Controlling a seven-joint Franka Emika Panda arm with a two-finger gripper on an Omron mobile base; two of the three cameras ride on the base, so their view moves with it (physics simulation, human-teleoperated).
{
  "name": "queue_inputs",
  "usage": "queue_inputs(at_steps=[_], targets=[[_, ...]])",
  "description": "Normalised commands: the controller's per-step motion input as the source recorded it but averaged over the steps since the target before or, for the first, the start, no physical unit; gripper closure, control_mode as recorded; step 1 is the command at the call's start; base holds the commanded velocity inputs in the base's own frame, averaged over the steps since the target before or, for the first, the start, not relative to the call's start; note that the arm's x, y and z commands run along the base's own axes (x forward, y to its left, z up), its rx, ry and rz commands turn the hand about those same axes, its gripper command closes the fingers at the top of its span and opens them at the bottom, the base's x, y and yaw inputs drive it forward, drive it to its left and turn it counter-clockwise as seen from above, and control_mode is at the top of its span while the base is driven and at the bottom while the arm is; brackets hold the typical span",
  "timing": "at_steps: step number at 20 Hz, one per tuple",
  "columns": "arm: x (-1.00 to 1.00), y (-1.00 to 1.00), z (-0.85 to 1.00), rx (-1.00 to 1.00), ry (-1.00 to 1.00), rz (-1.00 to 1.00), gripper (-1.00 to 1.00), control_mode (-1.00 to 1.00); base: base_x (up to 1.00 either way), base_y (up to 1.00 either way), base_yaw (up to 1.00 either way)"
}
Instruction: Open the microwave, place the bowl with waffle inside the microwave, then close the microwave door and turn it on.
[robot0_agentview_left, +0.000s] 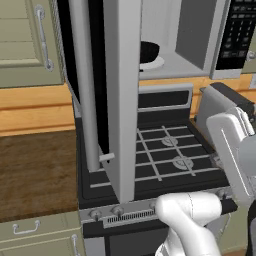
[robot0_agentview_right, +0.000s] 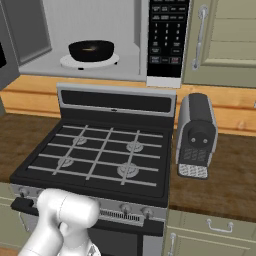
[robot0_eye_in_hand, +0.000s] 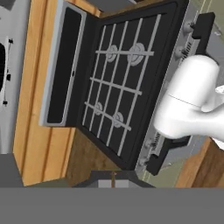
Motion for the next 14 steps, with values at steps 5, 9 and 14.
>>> queue_inputs(at_steps=[5,9,14], targets=[[-0.02,0.50,0.00,0.00,-0.35,-0.13,1.00,-1.00,0.00,0.00,0.00],[0.00,0.54,0.03,-0.02,-0.54,-0.10,1.00,-1.00,0.00,0.00,0.00],[0.00,0.58,0.14,0.00,-0.57,-0.02,1.00,-1.00,0.00,0.00,0.00]])
